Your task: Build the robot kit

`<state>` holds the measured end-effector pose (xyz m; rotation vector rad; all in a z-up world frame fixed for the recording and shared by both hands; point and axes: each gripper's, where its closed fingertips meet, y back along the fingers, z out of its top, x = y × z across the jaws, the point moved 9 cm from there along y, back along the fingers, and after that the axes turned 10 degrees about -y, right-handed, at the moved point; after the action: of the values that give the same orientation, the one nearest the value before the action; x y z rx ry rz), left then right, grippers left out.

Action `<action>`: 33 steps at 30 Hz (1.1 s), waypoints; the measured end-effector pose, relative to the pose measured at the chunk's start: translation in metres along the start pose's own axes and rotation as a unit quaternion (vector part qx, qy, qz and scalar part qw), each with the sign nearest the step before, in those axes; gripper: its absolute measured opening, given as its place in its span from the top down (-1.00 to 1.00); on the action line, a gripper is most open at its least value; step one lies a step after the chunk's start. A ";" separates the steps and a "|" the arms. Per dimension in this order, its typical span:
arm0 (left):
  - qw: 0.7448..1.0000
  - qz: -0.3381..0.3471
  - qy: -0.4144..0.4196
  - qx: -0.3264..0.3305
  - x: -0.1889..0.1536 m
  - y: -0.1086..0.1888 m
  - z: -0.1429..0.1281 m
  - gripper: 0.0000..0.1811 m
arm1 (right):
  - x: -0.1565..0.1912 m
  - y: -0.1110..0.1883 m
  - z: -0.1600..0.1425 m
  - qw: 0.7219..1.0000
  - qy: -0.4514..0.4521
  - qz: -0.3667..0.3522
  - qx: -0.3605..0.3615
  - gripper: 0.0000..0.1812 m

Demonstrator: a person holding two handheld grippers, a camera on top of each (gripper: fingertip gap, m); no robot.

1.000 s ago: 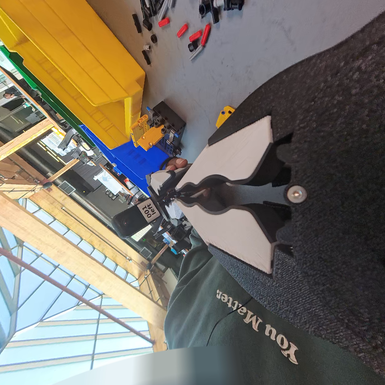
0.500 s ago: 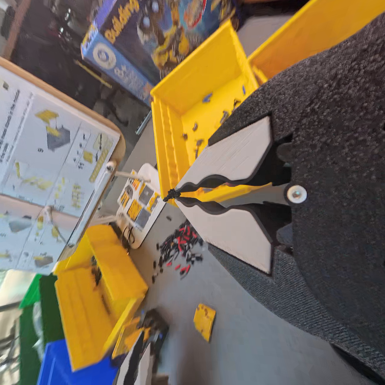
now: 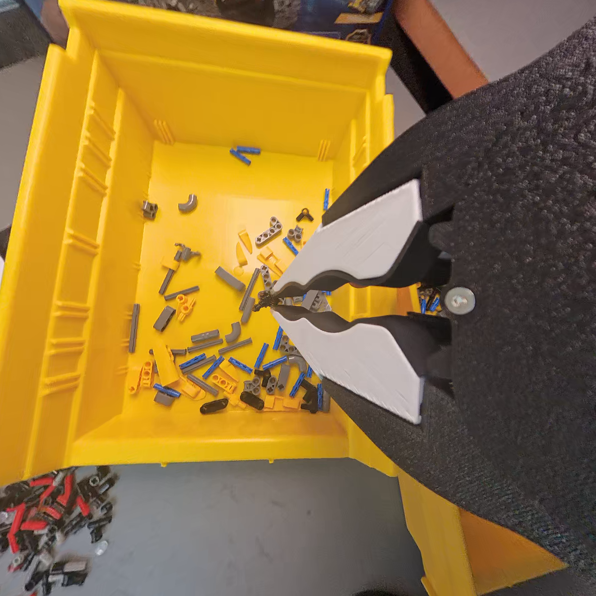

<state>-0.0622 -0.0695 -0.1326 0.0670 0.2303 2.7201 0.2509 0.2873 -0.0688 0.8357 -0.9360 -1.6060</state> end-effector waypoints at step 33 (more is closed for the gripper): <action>0.997 0.006 0.076 -0.008 0.020 0.001 -0.005 0.73 | 0.013 -0.088 0.005 0.942 0.267 -0.040 0.201 0.84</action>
<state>-0.0808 -0.0630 -0.1372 -0.1443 0.2520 2.7418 0.2060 0.2886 -0.1455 1.5202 -0.8434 -1.1631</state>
